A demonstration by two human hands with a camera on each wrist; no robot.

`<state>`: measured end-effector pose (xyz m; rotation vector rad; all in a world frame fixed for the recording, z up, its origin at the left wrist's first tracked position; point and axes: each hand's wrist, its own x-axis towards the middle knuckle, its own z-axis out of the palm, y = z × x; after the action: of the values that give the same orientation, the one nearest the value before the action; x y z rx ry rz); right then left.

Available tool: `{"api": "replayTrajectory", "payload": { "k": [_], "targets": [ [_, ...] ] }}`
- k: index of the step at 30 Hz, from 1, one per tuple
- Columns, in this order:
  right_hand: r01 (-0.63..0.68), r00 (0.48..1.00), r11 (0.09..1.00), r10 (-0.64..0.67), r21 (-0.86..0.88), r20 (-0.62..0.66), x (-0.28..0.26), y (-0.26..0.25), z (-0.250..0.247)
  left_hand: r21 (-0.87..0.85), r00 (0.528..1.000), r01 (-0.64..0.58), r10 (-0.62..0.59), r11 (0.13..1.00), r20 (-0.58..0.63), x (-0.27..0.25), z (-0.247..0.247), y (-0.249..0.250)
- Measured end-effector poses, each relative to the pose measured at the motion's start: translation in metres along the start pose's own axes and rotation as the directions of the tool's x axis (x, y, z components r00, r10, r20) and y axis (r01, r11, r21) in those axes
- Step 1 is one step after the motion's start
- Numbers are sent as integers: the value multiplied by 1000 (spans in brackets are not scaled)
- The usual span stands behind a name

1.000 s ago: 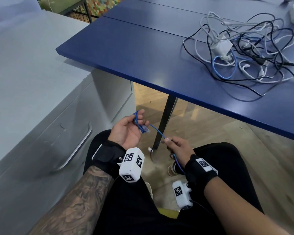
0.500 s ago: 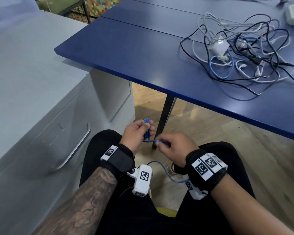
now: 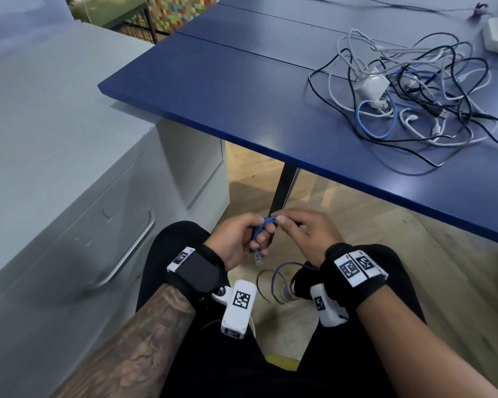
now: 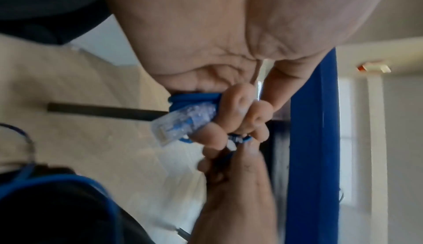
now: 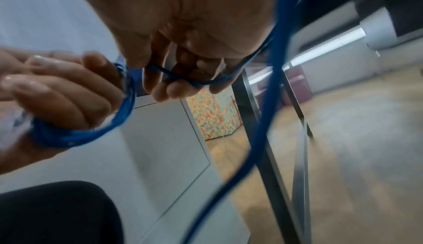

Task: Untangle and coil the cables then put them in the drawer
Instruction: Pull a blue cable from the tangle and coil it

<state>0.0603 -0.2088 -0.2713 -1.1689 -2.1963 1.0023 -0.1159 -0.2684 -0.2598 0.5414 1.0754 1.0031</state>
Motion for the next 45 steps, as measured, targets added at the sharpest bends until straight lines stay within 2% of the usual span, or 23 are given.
{"api": "replayTrajectory", "payload": {
  "k": [2,5,8,10,12,14,16,21,23,25,29,31,35,38,41,43,45],
  "targets": [
    [-97,995,986,94,137,29,-1,4,12,-185,998,25,-14,982,66,-3,-3,3],
    [-119,993,979,117,166,25,1,3,25,-418,996,30,7,908,87,-4,-5,6],
    [-179,980,982,173,58,101,0,10,40,-607,995,-81,97,790,-6,-1,-9,11],
    [-205,950,976,216,-70,226,-9,15,51,-657,985,-167,150,735,-83,4,-16,15],
    [-190,918,976,213,-103,334,-18,9,57,-662,969,-245,189,709,-157,9,-26,16],
    [-110,920,989,140,-101,367,-23,-5,58,-606,950,-305,193,734,-246,16,-37,11],
    [-14,929,991,62,-134,366,-23,-20,55,-494,930,-336,198,802,-311,21,-42,3],
    [100,960,971,-36,-219,279,-19,-36,40,-142,867,-374,291,916,-406,26,-34,-7],
    [97,981,977,-61,-192,184,-16,-36,27,56,851,-365,357,930,-386,25,-26,-10],
    [65,992,988,-50,-139,114,-14,-35,15,199,859,-326,378,924,-346,23,-22,-12],
    [62,991,995,-51,-81,125,-8,-33,1,422,930,-258,342,869,-137,18,-15,-16],
    [57,992,994,-46,-90,121,-5,-31,-5,448,951,-237,299,862,-73,13,-10,-15],
    [116,990,966,-93,-230,108,0,-24,-10,437,973,-181,224,881,-48,7,1,-8],
    [155,985,951,-131,-267,109,4,-16,-9,528,970,-171,235,832,-56,7,-2,-9],
    [163,985,943,-140,-290,97,6,-7,-8,569,945,-183,303,802,-124,7,-6,-12],
    [139,989,940,-118,-312,85,8,-4,-7,519,944,-169,289,838,-161,8,-7,-10],
    [108,994,945,-92,-309,66,10,-2,-4,402,964,-111,196,909,-177,9,-6,-6]
  ]
}}
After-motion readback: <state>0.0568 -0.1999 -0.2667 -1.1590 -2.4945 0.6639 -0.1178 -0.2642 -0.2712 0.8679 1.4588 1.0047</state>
